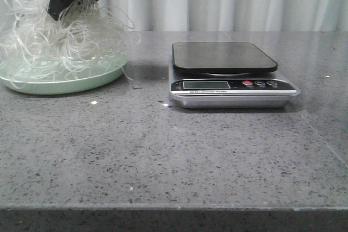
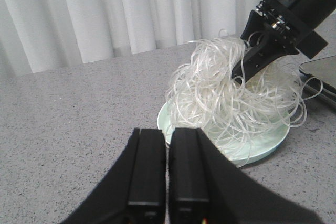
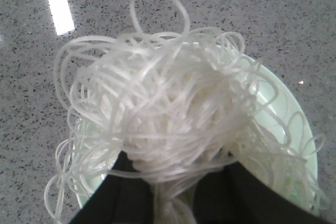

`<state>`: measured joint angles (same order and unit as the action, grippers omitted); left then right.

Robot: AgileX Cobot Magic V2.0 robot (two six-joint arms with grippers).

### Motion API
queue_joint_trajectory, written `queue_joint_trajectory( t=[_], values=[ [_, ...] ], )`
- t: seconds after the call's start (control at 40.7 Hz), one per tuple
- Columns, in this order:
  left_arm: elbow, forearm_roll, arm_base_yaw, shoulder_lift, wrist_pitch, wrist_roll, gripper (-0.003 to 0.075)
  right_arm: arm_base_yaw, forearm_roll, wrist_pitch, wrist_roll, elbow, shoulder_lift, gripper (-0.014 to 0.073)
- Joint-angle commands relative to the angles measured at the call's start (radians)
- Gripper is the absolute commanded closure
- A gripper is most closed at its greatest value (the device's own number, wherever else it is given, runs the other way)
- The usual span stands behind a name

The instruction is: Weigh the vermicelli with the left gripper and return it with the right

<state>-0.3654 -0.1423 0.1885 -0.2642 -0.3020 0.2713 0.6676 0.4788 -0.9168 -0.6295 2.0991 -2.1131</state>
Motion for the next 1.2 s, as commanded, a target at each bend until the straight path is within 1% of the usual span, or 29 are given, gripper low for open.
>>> queue_joint_trajectory(
  t=[0.0, 0.074, 0.147, 0.467, 0.516, 0.614, 0.688, 0.81, 0.859, 1.056, 1.179],
  values=[
    [-0.025, -0.006, -0.002, -0.009, 0.084, -0.012, 0.0584, -0.002, 0.028, 0.056, -0.006, 0.033, 0.074, 0.0215],
    [-0.025, -0.006, -0.002, -0.009, 0.084, -0.012, 0.0584, -0.002, 0.028, 0.055, -0.006, 0.033, 0.074, 0.0134],
    [-0.025, -0.006, -0.002, -0.009, 0.084, -0.012, 0.0584, -0.002, 0.028, 0.050, -0.006, 0.033, 0.074, 0.0104],
    [-0.025, -0.006, -0.002, -0.009, 0.084, -0.012, 0.0584, -0.016, 0.023, 0.026, -0.006, 0.033, 0.109, 0.0111],
    [-0.025, -0.006, -0.002, -0.009, 0.084, -0.012, 0.0584, -0.026, 0.023, 0.026, -0.006, 0.033, 0.122, 0.0127],
    [-0.025, -0.006, -0.002, -0.009, 0.084, -0.012, 0.0584, -0.048, 0.023, 0.027, -0.006, 0.033, 0.152, 0.0201],
    [-0.025, -0.006, -0.002, -0.009, 0.084, -0.012, 0.0584, -0.070, 0.023, 0.025, -0.006, 0.033, 0.178, 0.0283],
    [-0.025, -0.006, -0.002, -0.009, 0.084, -0.012, 0.0584, -0.116, 0.023, 0.025, -0.006, 0.033, 0.229, 0.0454],
    [-0.025, -0.006, -0.002, -0.009, 0.084, -0.012, 0.0584, -0.131, 0.023, 0.026, -0.006, 0.033, 0.245, 0.0436],
    [-0.025, -0.006, -0.002, -0.009, 0.084, -0.012, 0.0584, -0.208, 0.023, 0.031, 0.008, 0.033, 0.307, 0.0442],
    [-0.025, -0.006, -0.002, -0.009, 0.084, -0.012, 0.0584, -0.267, 0.011, 0.034, 0.101, 0.032, 0.337, 0.0442]
  ],
)
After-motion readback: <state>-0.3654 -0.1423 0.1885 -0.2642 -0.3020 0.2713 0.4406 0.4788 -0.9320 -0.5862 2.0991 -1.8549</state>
